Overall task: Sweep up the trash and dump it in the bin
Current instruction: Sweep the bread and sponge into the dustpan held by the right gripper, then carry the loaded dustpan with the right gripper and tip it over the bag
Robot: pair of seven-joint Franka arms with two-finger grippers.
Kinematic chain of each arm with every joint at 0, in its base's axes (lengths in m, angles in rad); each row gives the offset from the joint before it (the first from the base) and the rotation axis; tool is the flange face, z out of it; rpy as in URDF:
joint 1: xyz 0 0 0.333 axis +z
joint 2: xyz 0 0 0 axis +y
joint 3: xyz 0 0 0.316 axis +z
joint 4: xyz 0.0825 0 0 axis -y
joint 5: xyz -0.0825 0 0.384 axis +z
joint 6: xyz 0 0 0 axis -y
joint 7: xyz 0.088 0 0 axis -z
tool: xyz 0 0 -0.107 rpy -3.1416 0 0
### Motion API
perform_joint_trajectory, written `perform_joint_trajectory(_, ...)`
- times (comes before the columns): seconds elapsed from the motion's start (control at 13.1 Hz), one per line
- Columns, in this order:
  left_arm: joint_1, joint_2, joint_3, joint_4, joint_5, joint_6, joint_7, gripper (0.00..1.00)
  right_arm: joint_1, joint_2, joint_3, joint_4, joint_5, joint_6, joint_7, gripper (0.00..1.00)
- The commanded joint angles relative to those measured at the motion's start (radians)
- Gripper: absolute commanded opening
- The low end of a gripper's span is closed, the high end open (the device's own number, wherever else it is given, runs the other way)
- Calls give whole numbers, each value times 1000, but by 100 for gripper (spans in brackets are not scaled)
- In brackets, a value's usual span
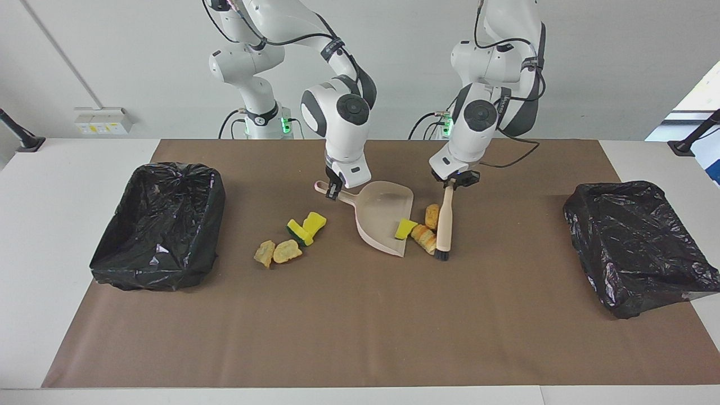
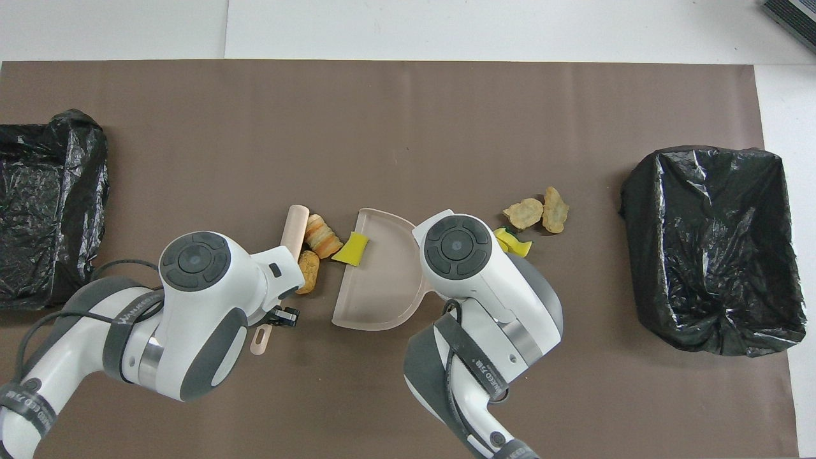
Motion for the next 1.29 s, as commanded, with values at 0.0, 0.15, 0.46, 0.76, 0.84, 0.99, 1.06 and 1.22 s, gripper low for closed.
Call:
perform_joint_trajectory(0.0, -102, -23, 13, 3, -22, -2, -103, 0, -4, -8, 4, -13, -23, 22, 39, 0)
perform_joint_trajectory(0.15, -124, -24, 13, 48, -80, -29, -146, 0, -4, -8, 4, -13, -23, 22, 39, 0)
perform_joint_trajectory(0.46, -125, -81, 13, 83, -106, -123, -236, 0, -4, -8, 4, -13, -23, 21, 39, 0)
perform_joint_trajectory(0.76, -111, -180, 20, 74, -102, -259, -307, 0, -4, -8, 4, -13, -23, 22, 53, 0)
perform_joint_trajectory(0.84, -110, -188, 22, 67, -99, -281, -372, 0, -4, -8, 4, -13, -22, 22, 54, 0)
perform_joint_trajectory(0.99, -110, -217, 22, 27, -93, -272, -431, 0, -6, -8, 4, -13, -22, 21, 59, 0)
perform_joint_trajectory(1.06, -110, -237, 21, 1, -82, -270, -434, 0, -7, -9, 4, -10, -22, 22, 86, 0)
perform_joint_trajectory(1.22, -111, -288, 14, -59, -67, -263, -442, 0, -13, -36, 4, 5, -17, 21, 133, 0)
